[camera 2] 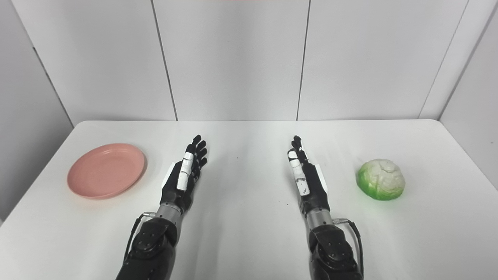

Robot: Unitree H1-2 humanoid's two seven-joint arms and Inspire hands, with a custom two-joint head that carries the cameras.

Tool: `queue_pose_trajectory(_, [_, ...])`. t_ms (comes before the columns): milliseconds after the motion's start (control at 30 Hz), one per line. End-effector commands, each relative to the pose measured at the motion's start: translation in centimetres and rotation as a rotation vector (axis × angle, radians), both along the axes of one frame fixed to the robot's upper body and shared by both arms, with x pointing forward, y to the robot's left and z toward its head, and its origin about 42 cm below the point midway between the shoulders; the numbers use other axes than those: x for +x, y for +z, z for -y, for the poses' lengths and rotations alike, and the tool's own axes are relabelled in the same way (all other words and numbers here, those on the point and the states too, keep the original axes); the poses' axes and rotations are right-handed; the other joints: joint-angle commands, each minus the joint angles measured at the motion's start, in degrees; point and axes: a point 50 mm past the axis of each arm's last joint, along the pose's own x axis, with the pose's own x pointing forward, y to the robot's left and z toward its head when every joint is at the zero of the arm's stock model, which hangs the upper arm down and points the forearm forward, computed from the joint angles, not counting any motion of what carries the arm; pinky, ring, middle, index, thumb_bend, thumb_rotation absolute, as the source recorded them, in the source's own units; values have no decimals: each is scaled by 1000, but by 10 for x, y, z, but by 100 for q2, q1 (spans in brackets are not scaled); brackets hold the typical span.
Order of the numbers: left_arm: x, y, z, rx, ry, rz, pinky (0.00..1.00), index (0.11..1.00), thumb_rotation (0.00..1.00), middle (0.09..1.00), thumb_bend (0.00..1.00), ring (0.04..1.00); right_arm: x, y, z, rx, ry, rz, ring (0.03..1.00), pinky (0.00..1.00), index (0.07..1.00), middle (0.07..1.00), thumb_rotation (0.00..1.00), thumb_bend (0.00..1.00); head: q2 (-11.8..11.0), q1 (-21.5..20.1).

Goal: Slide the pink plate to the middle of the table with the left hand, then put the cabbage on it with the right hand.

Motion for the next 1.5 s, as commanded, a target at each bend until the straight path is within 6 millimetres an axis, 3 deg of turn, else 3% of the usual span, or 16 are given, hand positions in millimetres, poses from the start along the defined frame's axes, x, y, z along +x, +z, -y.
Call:
queue_pose_trajectory(0, [-12,-19,3,-12,8,-36,1000,1000,1000,1000,705,1000,8,21,-3,5,18,79,1000,1000,1000,1000,1000,776,21,4])
queue_pose_trajectory(467, [-10,-19,4,-19,9,-33,1000,1000,1000,1000,696,1000,11,21,-2,8,17,78,1000,1000,1000,1000,1000,774,36,5])
queue_pose_trajectory(633, [-11,-18,4,-32,11,-49,1000,1000,1000,1000,722,1000,10,20,0,13,22,75,1000,1000,1000,1000,1000,766,1,189])
queue_pose_trajectory(700, [-6,-4,-1,-16,23,-11,1000,1000,1000,1000,756,1000,10,19,6,12,24,76,1000,1000,1000,1000,1000,761,-102,751])
queue_pose_trajectory(733, [-5,1,-3,-7,29,4,1000,1000,1000,1000,768,1000,10,18,8,11,25,76,1000,1000,1000,1000,1000,758,-102,751])
queue_pose_trajectory(800, [0,18,-12,13,52,52,1000,1000,1000,1000,782,1000,11,15,14,13,21,77,1000,1000,1000,1000,1000,754,-178,996])
queue_pose_trajectory(833, [6,29,-20,16,61,79,1000,1000,1000,1000,783,1000,11,13,18,13,18,81,1000,1000,1000,1000,1000,754,-261,1310])
queue_pose_trajectory(967, [16,46,-35,42,75,116,1000,1000,1000,1000,809,1000,11,10,26,12,18,84,1000,1000,1000,1000,1000,751,-323,1482])
queue_pose_trajectory(1033, [26,58,-60,67,133,159,1000,1000,1000,1000,816,1000,11,9,32,13,16,89,1000,1000,1000,1000,1000,749,-457,1871])
queue_pose_trajectory(1100, [32,67,-78,70,193,177,1000,992,1000,987,820,993,13,9,36,22,21,87,1000,1000,1000,1000,1000,737,-501,1994])
queue_pose_trajectory(1133, [33,68,-82,65,214,175,1000,958,1000,953,821,964,13,9,37,29,26,84,1000,1000,1000,1000,1000,732,-501,1994])
queue_pose_trajectory(1267, [38,88,-137,42,354,184,945,867,1000,874,850,894,15,5,45,23,32,80,1000,1000,1000,1000,1000,736,-638,2280])
queue_pose_trajectory(1400, [38,98,-168,56,444,207,909,821,1000,834,836,853,17,3,48,20,41,83,1000,1000,1000,1000,1000,715,-693,2357])
queue_pose_trajectory(1467, [37,101,-178,65,477,218,843,788,1000,799,812,806,18,2,49,17,41,80,1000,1000,1000,1000,1000,721,-693,2357])
